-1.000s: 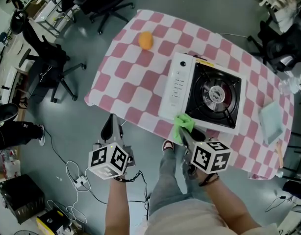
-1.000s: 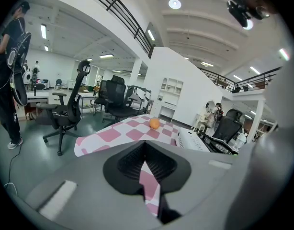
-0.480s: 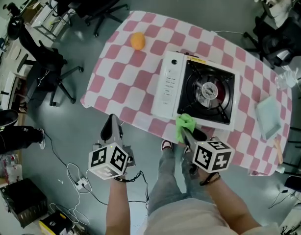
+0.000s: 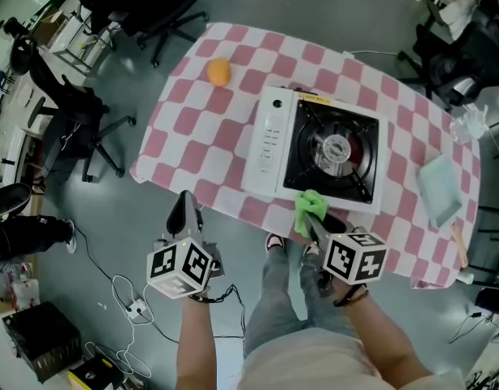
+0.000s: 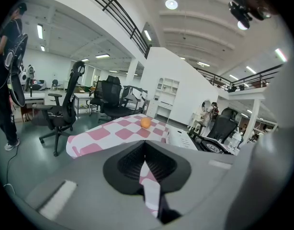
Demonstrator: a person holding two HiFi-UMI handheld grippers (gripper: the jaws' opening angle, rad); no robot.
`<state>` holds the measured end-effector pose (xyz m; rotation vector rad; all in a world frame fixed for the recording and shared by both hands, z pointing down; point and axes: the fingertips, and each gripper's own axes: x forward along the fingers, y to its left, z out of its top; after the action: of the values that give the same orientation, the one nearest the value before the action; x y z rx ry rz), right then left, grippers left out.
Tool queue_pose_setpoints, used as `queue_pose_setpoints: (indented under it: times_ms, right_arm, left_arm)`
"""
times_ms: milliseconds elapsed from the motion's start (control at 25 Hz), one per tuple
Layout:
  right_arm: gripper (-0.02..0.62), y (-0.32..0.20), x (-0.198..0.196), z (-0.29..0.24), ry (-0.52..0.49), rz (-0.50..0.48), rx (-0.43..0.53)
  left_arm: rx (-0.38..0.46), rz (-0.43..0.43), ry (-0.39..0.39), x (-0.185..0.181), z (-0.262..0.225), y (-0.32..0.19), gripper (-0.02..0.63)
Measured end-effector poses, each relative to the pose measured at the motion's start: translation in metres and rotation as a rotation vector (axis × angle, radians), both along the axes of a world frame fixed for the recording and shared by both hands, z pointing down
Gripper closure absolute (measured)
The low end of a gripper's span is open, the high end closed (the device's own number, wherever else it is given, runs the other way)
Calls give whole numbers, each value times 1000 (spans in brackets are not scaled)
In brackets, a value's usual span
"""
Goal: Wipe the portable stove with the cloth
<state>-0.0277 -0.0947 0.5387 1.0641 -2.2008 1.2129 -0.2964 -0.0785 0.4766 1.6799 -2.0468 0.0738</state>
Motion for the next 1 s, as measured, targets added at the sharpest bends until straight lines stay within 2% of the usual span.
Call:
queue_pose_setpoints:
  times_ms: [1000]
  right_arm:
    - [517,2,62,1,-12,73,-27]
  left_arm:
    - [8,58,-22,46,-16,-18,606]
